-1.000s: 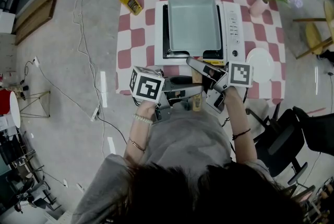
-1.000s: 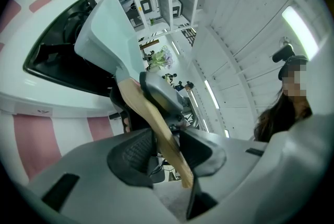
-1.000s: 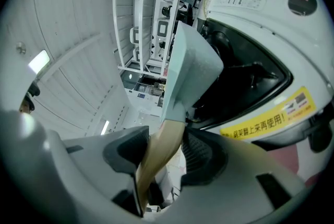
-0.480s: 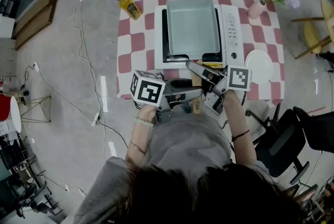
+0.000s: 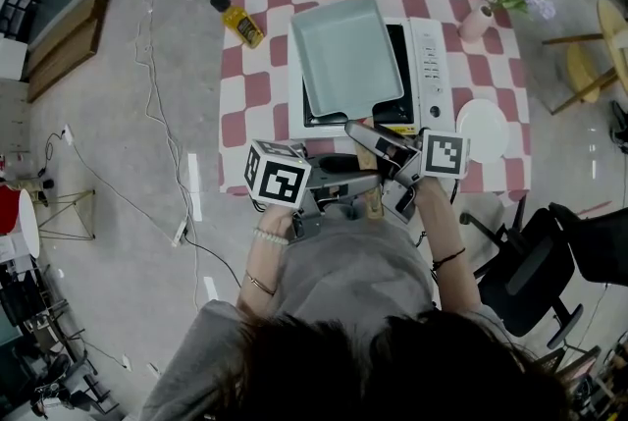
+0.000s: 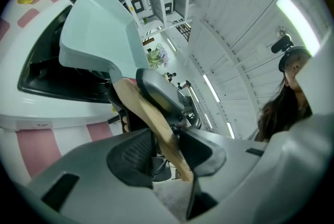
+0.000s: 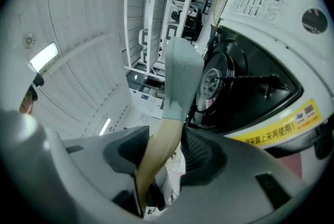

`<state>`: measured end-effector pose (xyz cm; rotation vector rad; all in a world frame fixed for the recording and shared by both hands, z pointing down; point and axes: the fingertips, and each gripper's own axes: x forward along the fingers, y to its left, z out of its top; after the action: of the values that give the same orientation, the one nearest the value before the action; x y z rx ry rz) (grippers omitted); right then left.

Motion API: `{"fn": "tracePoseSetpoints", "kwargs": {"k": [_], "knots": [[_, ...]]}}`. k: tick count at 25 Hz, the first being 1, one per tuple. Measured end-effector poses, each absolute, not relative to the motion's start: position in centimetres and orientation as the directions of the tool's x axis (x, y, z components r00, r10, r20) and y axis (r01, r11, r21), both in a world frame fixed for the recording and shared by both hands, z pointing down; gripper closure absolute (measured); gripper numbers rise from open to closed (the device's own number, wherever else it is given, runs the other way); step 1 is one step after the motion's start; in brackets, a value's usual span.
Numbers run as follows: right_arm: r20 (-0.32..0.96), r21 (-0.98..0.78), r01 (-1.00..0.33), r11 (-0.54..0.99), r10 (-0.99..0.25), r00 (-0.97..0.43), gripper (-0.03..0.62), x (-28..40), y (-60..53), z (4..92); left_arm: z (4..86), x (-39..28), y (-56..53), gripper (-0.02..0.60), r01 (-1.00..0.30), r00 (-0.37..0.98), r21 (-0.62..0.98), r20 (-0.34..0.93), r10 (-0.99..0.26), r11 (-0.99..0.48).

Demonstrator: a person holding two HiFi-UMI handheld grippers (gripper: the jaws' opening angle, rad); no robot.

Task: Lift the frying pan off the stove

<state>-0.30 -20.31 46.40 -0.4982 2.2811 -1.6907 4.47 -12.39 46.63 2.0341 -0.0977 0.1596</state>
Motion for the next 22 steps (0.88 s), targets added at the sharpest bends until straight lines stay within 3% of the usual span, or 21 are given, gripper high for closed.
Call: {"fn": "tracePoseSetpoints", "kwargs": {"k": [22], "knots": [[-0.135,-0.952,-0.01,0.306,-0.449,-0.883,0.393,-0.1,-20.7,42.2,42.7,3.8,-12.7,0.408,-0.148,0.988,0.828,0.15,-0.04,-0.54]]}}
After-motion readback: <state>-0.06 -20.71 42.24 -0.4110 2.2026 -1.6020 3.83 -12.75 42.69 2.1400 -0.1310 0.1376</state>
